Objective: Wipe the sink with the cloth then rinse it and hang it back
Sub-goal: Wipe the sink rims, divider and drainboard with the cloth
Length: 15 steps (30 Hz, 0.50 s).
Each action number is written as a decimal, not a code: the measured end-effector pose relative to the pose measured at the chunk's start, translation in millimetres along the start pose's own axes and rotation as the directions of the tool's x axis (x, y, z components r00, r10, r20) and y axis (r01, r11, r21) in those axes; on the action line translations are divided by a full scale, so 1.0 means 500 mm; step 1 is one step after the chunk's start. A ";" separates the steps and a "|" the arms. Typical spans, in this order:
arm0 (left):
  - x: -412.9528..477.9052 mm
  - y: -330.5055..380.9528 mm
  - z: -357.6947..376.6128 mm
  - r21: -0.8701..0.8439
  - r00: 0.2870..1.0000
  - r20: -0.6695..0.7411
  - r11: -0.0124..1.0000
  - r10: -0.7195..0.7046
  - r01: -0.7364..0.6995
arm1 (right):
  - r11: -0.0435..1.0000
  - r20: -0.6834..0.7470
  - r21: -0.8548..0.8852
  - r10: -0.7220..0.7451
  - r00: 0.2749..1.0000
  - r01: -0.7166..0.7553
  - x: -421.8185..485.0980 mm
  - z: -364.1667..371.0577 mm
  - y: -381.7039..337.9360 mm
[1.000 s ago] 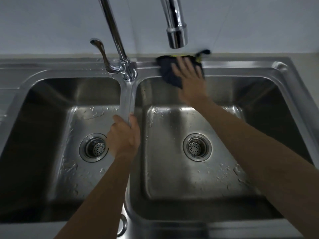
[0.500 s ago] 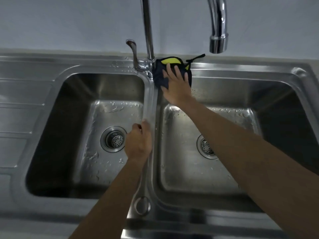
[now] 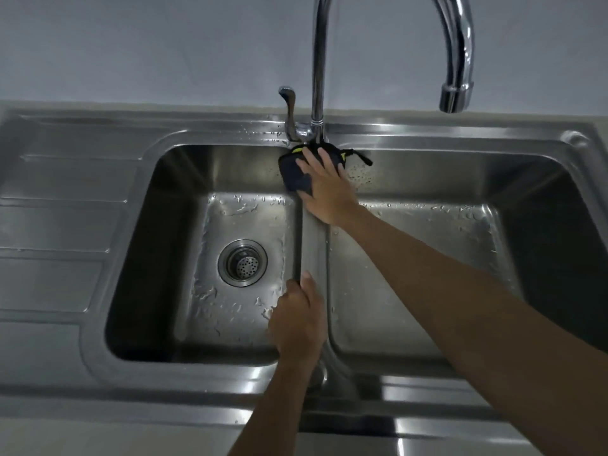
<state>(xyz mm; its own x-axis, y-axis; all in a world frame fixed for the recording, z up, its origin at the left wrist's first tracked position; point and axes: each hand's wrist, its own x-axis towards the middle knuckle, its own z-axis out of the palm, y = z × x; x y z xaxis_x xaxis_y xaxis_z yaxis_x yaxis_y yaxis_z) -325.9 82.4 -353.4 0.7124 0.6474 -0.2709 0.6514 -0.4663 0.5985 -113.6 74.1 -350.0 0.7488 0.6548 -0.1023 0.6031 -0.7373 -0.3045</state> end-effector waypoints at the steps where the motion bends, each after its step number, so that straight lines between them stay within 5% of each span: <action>1: 0.004 0.001 0.000 0.008 1.000 0.031 1.000 -0.002 0.001 | 1.000 0.010 0.005 0.014 1.000 -0.014 0.009 0.001 -0.001; 6: 0.023 -0.041 -0.094 0.029 0.961 0.264 0.995 0.081 -0.092 | 0.993 0.068 -0.113 -0.009 0.998 0.016 -0.078 0.017 -0.039; 11: 0.063 -0.148 -0.215 0.077 0.987 0.001 0.984 0.159 -0.158 | 0.995 0.069 -0.037 0.092 0.993 -0.089 -0.184 0.048 -0.085; 15: 0.103 -0.246 -0.314 0.175 0.934 -0.152 0.939 0.323 -0.297 | 0.991 0.070 -0.072 0.114 0.991 -0.109 -0.268 0.052 -0.133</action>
<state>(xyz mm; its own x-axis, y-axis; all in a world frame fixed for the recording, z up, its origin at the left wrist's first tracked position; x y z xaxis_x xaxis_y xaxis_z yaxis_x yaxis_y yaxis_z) -410.2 267.7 -322.7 0.8364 0.5454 0.0547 0.4460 -0.7351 0.5107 -261.4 39.6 -340.6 0.7917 0.5763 -0.2025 0.5360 -0.8144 -0.2224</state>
